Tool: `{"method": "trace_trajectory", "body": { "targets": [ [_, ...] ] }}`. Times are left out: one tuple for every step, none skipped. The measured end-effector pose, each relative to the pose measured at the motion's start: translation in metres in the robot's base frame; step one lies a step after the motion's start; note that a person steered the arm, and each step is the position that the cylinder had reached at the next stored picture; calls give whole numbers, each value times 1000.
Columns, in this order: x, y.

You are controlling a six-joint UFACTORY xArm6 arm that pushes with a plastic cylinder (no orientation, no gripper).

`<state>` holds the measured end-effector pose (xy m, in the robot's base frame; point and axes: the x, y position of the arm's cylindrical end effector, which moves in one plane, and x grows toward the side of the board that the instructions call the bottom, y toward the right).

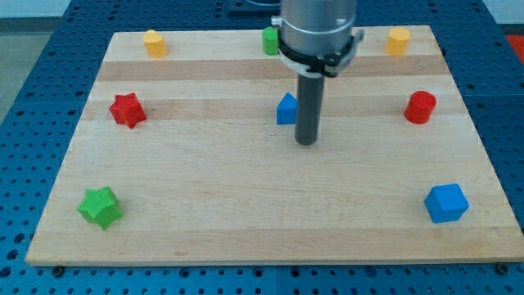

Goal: Push the blue cube towards top

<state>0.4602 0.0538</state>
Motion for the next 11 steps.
{"method": "trace_trajectory", "body": {
  "targets": [
    [38,13],
    [83,22],
    [129,39],
    [150,76],
    [149,115],
    [135,148],
    [116,162],
    [104,163],
    [99,177],
    [93,195],
    [78,200]
  ]
}}
